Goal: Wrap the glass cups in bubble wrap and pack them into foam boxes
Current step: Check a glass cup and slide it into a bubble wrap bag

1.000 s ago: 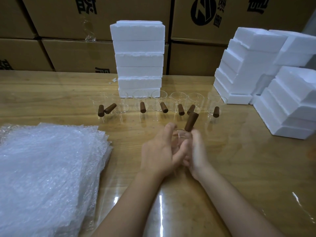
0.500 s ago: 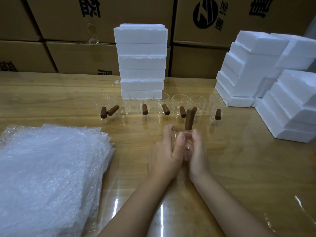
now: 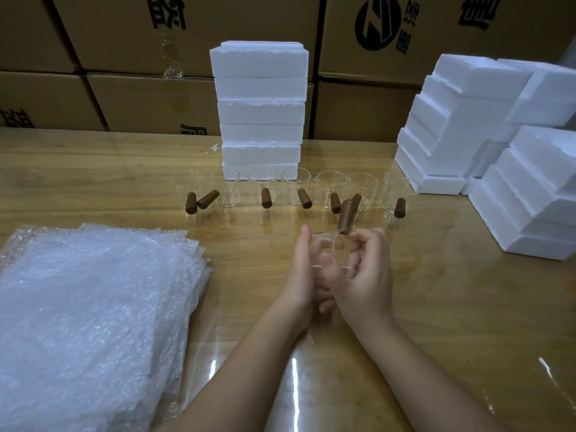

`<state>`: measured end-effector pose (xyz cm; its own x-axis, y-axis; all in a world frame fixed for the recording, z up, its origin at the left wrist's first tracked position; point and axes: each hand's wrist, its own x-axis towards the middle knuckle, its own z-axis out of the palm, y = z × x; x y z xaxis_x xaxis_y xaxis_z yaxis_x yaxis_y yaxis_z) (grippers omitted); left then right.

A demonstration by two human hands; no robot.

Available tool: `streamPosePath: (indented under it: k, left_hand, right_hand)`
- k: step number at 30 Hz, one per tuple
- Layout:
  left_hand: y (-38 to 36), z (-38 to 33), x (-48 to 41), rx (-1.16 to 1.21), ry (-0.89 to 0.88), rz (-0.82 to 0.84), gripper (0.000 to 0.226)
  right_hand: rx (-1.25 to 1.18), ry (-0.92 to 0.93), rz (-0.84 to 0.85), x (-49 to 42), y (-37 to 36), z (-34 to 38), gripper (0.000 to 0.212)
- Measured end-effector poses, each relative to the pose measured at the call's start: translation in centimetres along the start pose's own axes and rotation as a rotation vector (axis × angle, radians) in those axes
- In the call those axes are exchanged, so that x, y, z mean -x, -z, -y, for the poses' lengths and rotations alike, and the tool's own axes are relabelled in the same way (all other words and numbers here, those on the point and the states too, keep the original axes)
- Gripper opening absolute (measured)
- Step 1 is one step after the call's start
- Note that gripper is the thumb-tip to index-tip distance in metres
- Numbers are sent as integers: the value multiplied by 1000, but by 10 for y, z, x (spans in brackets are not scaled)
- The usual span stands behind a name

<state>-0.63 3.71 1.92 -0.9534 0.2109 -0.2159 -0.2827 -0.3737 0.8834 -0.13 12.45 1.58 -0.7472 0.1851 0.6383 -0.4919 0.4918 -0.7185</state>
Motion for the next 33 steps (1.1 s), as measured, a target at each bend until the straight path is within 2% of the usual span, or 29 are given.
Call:
streamPosePath:
  k: [3, 6, 8, 10, 12, 16, 19, 22, 26, 33]
  left_hand:
    - [8, -6, -2, 46, 105, 63, 68]
    - [17, -12, -2, 89, 170, 174, 70]
    - [26, -19, -1, 135, 252, 265, 72]
    - [36, -25, 2, 129, 318, 383, 74]
    - [45, -30, 4, 68, 331, 481, 78]
    - [53, -32, 4, -66, 349, 566, 92]
    - [52, -31, 2, -136, 401, 541, 95]
    - [48, -31, 1, -146, 409, 502, 83]
    - [42, -28, -1, -149, 376, 322, 74]
    - [30, -22, -4, -234, 258, 86, 74]
  right_hand:
    - [43, 73, 36, -2, 2, -4, 89]
    - [22, 123, 119, -4, 5, -14, 88]
    - [-95, 127, 135, -5, 5, -21, 73]
    - [-194, 95, 86, -7, 5, -28, 45]
    - [-155, 78, 38, -12, 6, -32, 24]
    - [-158, 86, 102, -16, 9, -31, 28]
    - [-68, 181, 195, -15, 10, -29, 24]
    - [52, 147, 187, -14, 11, -30, 38]
    - [238, 162, 85, -15, 13, -24, 45]
    - [333, 65, 123, -17, 17, -17, 64]
